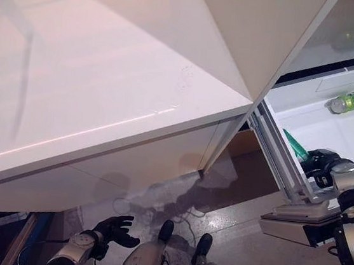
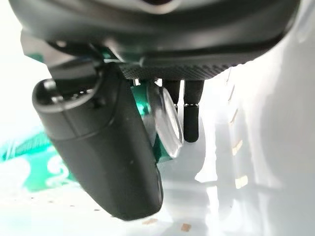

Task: Put drinks into fridge and close the fridge

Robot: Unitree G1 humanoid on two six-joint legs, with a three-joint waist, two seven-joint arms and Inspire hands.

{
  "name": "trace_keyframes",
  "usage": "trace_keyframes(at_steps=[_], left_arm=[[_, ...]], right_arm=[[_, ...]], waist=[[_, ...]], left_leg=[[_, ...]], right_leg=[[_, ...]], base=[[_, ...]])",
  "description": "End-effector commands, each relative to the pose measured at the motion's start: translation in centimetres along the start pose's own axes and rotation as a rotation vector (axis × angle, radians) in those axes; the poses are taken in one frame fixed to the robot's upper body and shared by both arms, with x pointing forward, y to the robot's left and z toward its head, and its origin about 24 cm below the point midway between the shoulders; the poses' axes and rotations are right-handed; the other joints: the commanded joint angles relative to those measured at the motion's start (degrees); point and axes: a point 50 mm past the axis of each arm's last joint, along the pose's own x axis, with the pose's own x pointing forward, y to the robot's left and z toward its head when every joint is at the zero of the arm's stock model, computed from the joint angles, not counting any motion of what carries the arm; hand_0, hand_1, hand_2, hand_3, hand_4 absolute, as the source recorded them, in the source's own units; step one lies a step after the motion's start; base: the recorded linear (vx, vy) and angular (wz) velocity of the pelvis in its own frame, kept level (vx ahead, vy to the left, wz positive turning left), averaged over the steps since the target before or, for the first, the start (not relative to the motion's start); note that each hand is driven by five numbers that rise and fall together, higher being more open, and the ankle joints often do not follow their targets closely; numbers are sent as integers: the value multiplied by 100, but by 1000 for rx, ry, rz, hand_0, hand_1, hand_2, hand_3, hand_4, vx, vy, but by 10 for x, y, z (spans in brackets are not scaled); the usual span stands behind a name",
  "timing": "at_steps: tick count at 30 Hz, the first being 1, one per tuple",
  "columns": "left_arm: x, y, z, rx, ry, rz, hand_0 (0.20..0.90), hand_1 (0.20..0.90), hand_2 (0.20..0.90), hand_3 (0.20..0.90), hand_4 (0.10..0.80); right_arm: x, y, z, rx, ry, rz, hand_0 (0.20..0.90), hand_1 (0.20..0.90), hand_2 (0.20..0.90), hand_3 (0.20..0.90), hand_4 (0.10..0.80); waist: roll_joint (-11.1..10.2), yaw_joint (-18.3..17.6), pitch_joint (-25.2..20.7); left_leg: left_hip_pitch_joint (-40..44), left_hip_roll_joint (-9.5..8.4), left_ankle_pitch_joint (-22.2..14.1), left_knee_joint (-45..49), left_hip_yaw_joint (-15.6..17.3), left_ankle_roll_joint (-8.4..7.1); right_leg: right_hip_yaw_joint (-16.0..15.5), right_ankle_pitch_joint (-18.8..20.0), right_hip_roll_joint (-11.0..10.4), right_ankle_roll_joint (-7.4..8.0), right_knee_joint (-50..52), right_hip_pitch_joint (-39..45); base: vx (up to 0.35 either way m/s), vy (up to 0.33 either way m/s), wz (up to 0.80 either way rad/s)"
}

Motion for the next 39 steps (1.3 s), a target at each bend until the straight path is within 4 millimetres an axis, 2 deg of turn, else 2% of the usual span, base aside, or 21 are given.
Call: trace_keyframes(at_steps=[1,5,9,12,18,22,24,25,27,30,34,39], left_arm=[[0,-7,2,48,-28,-27,900,900,900,900,800],[-3,-3,-6,56,3,-9,900,900,900,900,800],[-6,-1,-16,42,38,15,900,900,900,900,800],[-9,1,-30,29,83,41,900,900,900,900,800],[-12,0,-48,-1,139,56,900,900,900,900,800],[-15,-4,-60,-25,169,55,900,900,900,900,800],[-17,-7,-68,-41,186,51,900,900,900,900,800],[-17,-8,-69,-40,188,49,900,900,900,900,800],[-18,-12,-74,-42,197,42,900,900,900,900,800],[-19,-19,-82,-46,212,30,900,900,900,900,800],[-21,-23,-89,-48,233,23,900,900,900,900,800],[-23,-24,-95,-62,253,24,900,900,900,900,800]], right_arm=[[-23,-57,24,-104,-70,-178,900,900,900,900,800],[-38,-71,47,-256,-181,-252,900,900,900,900,800],[-51,-78,62,-302,-257,-292,900,900,900,900,800],[-66,-83,75,-290,-350,-324,900,900,900,900,800],[-85,-97,75,-190,-453,-391,900,900,900,900,800],[-92,-105,64,-34,-516,-442,900,900,900,900,800],[-96,-109,53,201,-586,-485,900,900,900,900,800],[-96,-109,50,226,-586,-484,900,900,900,900,800],[-92,-109,33,454,-610,-507,900,900,900,900,800],[-78,-96,0,758,-591,-509,900,900,900,900,800],[-64,-74,-31,963,-546,-477,900,900,900,900,800],[-53,-47,-46,1069,-532,-451,900,900,900,900,800]], waist=[[-47,13,-316],[-179,-79,-484],[-286,-170,-652],[-372,-304,-872],[-413,-526,-1261],[-396,-649,-1483],[-360,-740,-1595],[-356,-743,-1606],[-328,-774,-1650],[-267,-805,-1683],[-231,-801,-1689],[-216,-793,-1597]], left_leg=[[-393,66,-342,514,403,-101],[-264,70,-382,469,486,-109],[-146,59,-420,426,546,-107],[-21,50,-492,406,652,-108],[165,51,-630,401,842,-100],[271,50,-709,407,948,-92],[350,50,-775,406,1017,-84],[363,50,-787,406,1023,-82],[413,46,-840,411,1044,-69],[500,45,-906,408,1056,-49],[555,56,-964,448,1070,-31],[450,82,-1181,967,1102,27]], right_leg=[[199,-484,111,-9,985,-522],[234,-481,112,23,942,-433],[292,-469,120,46,892,-353],[387,-465,117,79,827,-266],[550,-489,109,144,790,-184],[626,-522,117,163,775,-124],[664,-568,120,175,781,-76],[666,-577,119,178,785,-68],[672,-610,113,190,808,-39],[662,-647,88,213,839,16],[633,-679,54,224,876,64],[574,-851,-43,148,1242,6]], base=[[0,0,0],[-9,7,-5],[-9,13,-9],[-13,32,-21],[32,44,-21],[96,42,-21],[91,30,-21],[75,13,-20],[70,4,-10],[80,-1,-5],[91,-14,-5],[106,-28,-4]])
